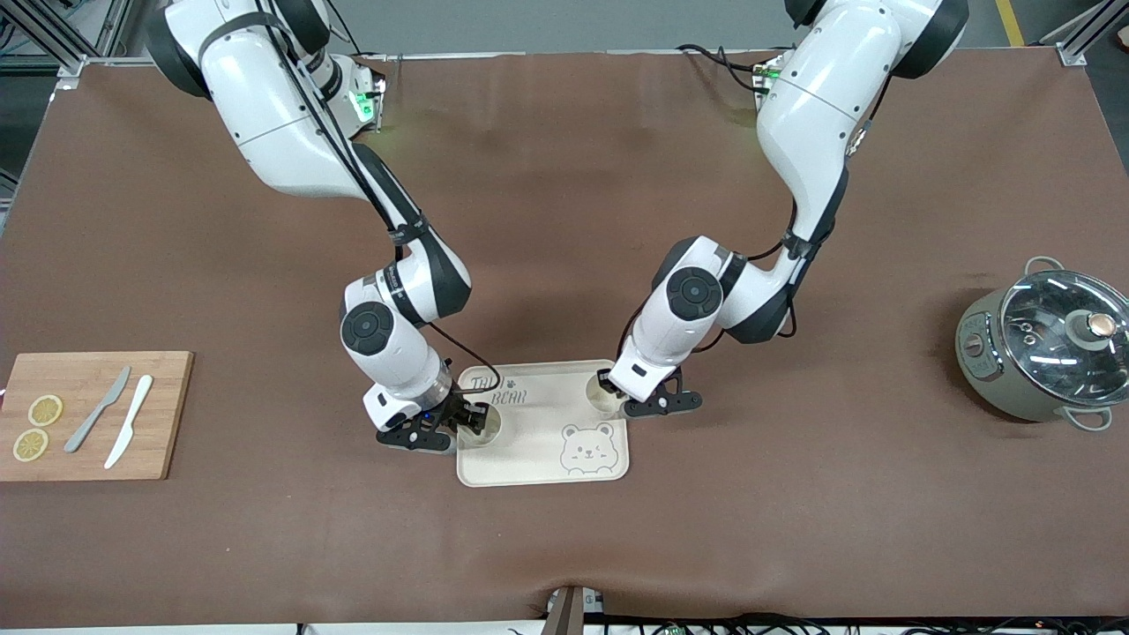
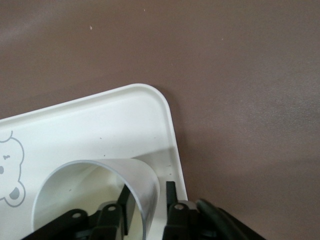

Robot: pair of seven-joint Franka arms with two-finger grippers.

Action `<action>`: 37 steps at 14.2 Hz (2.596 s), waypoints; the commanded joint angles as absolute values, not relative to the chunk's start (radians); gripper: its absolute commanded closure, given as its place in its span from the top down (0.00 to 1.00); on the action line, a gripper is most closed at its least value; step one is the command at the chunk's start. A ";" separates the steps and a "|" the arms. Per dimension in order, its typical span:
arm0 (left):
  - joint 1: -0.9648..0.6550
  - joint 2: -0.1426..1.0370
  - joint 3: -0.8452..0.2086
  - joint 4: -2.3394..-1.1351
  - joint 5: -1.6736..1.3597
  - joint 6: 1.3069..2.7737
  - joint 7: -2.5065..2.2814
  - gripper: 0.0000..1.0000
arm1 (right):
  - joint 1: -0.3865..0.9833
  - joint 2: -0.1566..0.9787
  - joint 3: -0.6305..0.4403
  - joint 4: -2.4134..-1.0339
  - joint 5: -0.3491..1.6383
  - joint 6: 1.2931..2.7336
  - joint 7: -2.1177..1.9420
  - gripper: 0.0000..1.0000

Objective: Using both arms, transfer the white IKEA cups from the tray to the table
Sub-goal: 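Close both grippers on the white cups and lift them, then carry the cups outward, right gripper toward the board, left toward the pot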

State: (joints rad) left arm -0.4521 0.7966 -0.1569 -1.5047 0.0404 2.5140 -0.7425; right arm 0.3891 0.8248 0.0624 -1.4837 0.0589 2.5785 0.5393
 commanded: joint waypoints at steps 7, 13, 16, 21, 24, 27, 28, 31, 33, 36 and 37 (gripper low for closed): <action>-0.469 0.770 -0.144 -1.460 0.089 2.504 -0.773 0.00 | 0.391 0.825 0.052 -1.459 0.040 2.568 0.551 0.00; -0.404 0.758 -0.144 -1.342 0.087 2.239 -0.658 0.00 | 0.261 0.711 0.058 -1.456 0.052 2.343 0.360 0.00; -0.364 0.733 -0.144 -1.328 0.090 2.158 -0.606 0.00 | 0.143 0.644 0.064 -1.451 0.055 2.209 0.154 0.00; -0.258 0.696 -0.146 -1.335 0.094 2.103 -0.462 0.00 | -0.033 0.644 0.064 -1.437 0.057 2.154 -0.179 0.00; -0.201 0.696 -0.144 -1.338 0.094 2.074 -0.394 0.00 | -0.107 0.656 0.063 -1.437 0.109 2.164 -0.340 0.00; -0.140 0.698 -0.144 -1.338 0.092 2.045 -0.299 0.00 | -0.126 0.707 0.060 -1.445 0.166 2.235 -0.431 0.00; -0.118 0.698 -0.144 -1.339 0.092 2.036 -0.269 0.00 | -0.133 0.728 0.060 -1.447 0.166 2.271 -0.445 0.00; -0.033 0.709 -0.146 -1.348 0.091 2.029 -0.143 0.00 | -0.140 0.775 0.060 -1.447 0.167 2.325 -0.465 0.00; 0.024 0.730 -0.146 -1.350 0.080 2.033 -0.054 0.00 | -0.140 0.801 0.060 -1.447 0.167 2.359 -0.465 0.00; 0.073 0.755 -0.146 -1.351 0.090 2.042 -0.017 0.00 | -0.140 0.818 0.060 -1.447 0.166 2.384 -0.465 0.00; 0.084 0.770 -0.146 -1.350 0.094 2.046 -0.003 0.00 | -0.140 0.818 0.060 -1.447 0.166 2.384 -0.466 0.00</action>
